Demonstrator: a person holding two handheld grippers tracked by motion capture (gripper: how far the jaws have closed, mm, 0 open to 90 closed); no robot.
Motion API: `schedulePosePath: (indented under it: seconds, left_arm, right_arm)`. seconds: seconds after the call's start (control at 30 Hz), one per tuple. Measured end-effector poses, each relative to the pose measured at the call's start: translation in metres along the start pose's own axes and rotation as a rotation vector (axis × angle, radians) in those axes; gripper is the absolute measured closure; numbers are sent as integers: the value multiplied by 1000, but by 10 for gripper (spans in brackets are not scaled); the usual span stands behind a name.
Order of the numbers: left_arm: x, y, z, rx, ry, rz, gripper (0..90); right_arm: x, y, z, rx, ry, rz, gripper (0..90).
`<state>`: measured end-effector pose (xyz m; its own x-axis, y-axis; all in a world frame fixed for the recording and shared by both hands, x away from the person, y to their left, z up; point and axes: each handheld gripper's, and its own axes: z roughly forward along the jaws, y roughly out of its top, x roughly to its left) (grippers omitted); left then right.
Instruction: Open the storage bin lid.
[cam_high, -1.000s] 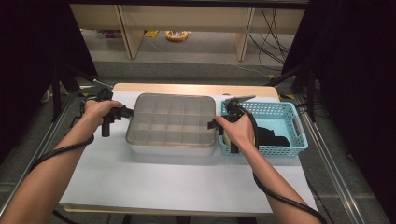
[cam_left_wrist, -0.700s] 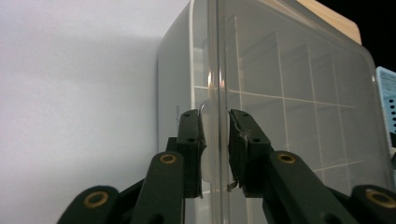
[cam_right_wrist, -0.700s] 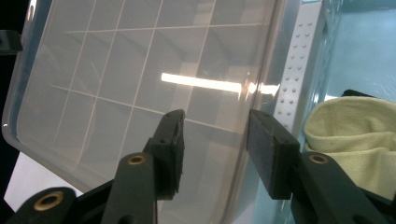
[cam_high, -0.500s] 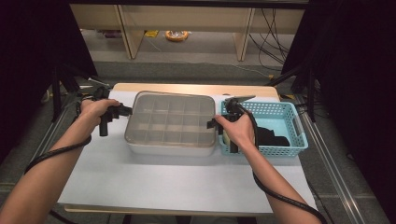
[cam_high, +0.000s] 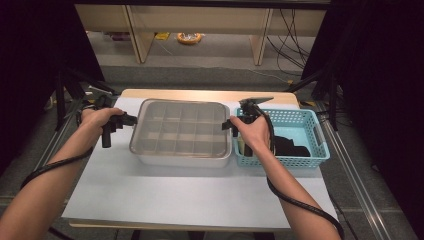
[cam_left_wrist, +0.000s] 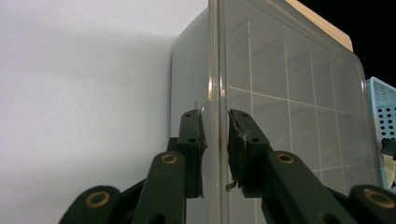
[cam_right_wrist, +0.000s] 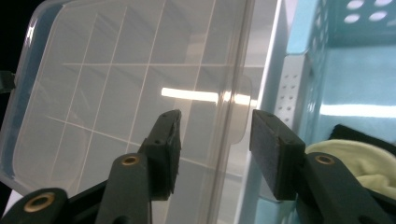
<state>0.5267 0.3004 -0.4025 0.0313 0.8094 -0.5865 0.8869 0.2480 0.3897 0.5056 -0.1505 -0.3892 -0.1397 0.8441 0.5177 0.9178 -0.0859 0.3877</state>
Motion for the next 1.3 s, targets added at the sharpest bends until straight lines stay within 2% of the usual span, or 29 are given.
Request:
schedulePosePath:
  seconds: [0.23,0.27,0.3,0.33,0.37,0.4,0.43,0.5,0.53,0.57,0.6,0.63,0.67,0.7,0.73,0.8,0.83,0.87,0.9,0.97,1.0,1.03,1.07,1.13,1.17,1.2,1.23,1.27,1.3]
  left_arm:
    - [5,1,0,-2,6,-7,750]
    - [6,0,0,-4,3,-10,750]
    - [6,0,-1,-7,4,-10,750]
    - [6,0,-1,-7,5,-9,750]
    - [7,0,-2,-7,11,-9,750]
    - [7,1,-2,-10,10,-8,750]
    - [7,1,-2,-10,10,-8,749]
    - [8,1,-3,-13,15,-7,751]
    - [8,1,-4,-17,52,34,751]
    - [10,1,-8,-31,105,91,896]
    - [10,2,-9,-50,79,60,896]
    - [9,0,-8,-55,-13,18,896]
    - [1,-2,-7,-38,-42,41,895]
    - [-4,-2,-7,-60,-3,74,880]
    - [-5,1,-9,-49,54,123,880]
    - [-3,5,-11,-60,74,89,849]
    - [-3,6,-11,-79,81,70,849]
    - [-2,6,-11,-76,86,53,791]
    - [-3,6,-9,-80,82,29,738]
    - [-2,3,-6,-58,92,37,665]
    - [0,2,-3,-59,90,14,607]
    - [2,2,-1,-42,89,9,607]
    - [4,0,3,-33,72,-19,567]
    - [4,-1,5,-27,67,-22,553]
    - [5,-2,9,-11,52,-24,556]
    - [5,-2,9,-11,52,-24,558]
    - [4,-3,11,2,42,-27,563]
    - [3,-4,13,13,26,-32,568]
    - [2,-4,15,12,22,-36,572]
  right_arm:
    - [8,-4,5,51,7,20,544]
    - [7,-4,7,51,4,-12,543]
    - [9,-5,8,60,13,22,542]
    - [9,-5,9,68,1,8,541]
    - [10,-5,11,77,1,24,539]
    - [7,-6,13,95,-12,-30,537]
    - [6,-5,16,58,4,-44,535]
    - [4,-6,16,71,-3,-63,533]
    - [7,-5,17,67,4,-24,531]
    - [6,-5,18,79,6,-13,539]
    - [6,-6,19,83,-2,-15,537]
    - [6,-6,19,83,-2,-15,537]
    - [6,-6,19,81,4,-20,540]
    - [5,-5,20,60,-7,-30,564]
    - [5,-5,20,60,-7,-30,564]
    - [9,-3,19,97,-16,46,577]
    - [9,-3,19,97,-16,46,577]
    - [8,-4,19,92,-22,15,571]
    - [8,-4,19,88,-23,13,567]
    - [6,-4,18,96,-28,-6,566]
    - [6,-4,18,102,-21,-8,562]
    - [6,-4,18,102,-21,-8,562]
    - [6,-4,20,84,-18,-7,563]
    - [6,-4,20,85,-22,-9,564]
    - [11,-5,19,105,-25,45,566]
    - [11,-5,19,105,-25,45,566]
    - [13,-4,18,132,-40,61,565]
    - [15,-3,17,147,-34,94,564]
    - [15,-3,17,147,-35,94,564]
